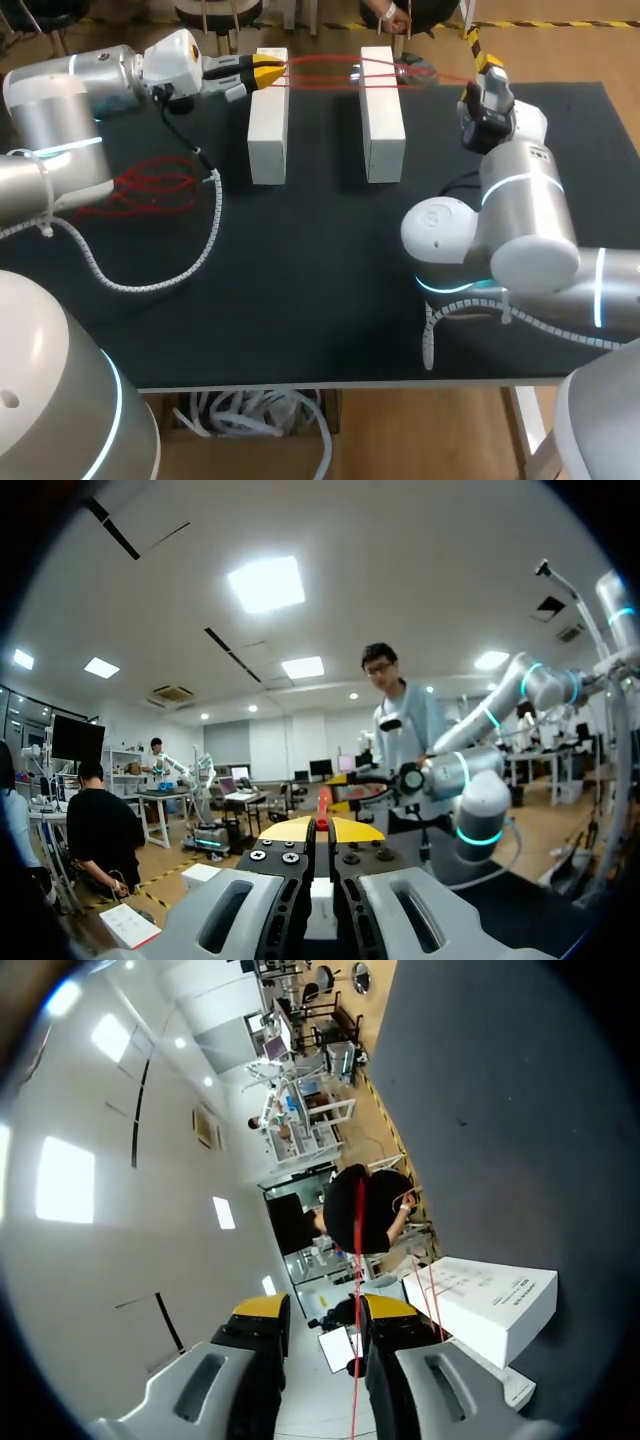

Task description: Grab the tape and strap the tape.

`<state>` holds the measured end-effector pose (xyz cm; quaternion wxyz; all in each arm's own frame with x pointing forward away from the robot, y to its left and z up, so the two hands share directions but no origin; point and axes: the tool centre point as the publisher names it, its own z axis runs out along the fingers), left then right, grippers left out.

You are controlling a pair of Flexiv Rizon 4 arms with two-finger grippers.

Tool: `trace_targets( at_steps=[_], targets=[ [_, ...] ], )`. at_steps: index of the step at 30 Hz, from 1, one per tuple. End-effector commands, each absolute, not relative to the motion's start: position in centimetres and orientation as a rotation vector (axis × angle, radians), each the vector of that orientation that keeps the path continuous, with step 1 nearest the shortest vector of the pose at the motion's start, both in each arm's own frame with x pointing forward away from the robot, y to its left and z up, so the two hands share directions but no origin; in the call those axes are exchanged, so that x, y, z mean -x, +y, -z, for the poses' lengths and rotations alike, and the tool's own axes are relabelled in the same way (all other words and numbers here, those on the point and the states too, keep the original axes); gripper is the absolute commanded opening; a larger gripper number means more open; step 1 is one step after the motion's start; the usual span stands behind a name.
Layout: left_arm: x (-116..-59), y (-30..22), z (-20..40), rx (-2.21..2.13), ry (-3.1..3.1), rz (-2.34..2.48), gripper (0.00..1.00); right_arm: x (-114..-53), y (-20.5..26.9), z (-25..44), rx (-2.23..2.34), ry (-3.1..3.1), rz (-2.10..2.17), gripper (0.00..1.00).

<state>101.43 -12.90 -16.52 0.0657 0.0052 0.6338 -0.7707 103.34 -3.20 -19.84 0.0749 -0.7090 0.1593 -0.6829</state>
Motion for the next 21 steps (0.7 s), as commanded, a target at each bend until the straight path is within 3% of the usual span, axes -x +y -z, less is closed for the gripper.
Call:
trace_targets(
  at_steps=[1, 13, 15, 21],
  targets=[
    [-101.44, -12.93, 16.59, -0.016, 1.910, 2.325, 0.00, -103.22, -3.36, 19.83, 2.142, 0.463, 2.042, 0.29],
    [-101.44, -12.93, 16.59, -0.016, 1.910, 2.325, 0.00, -102.71, -3.43, 20.14, 2.156, 0.441, 2.039, 0.29],
    [-101.44, -12.93, 16.59, -0.016, 1.910, 2.325, 0.00, -102.63, -3.40, 20.19, 2.156, 0.437, 2.038, 0.12],
    [-101.44, -12.93, 16.59, -0.016, 1.910, 2.325, 0.00, -102.48, -3.35, 20.16, 2.156, 0.433, 2.037, 0.07]
  ],
)
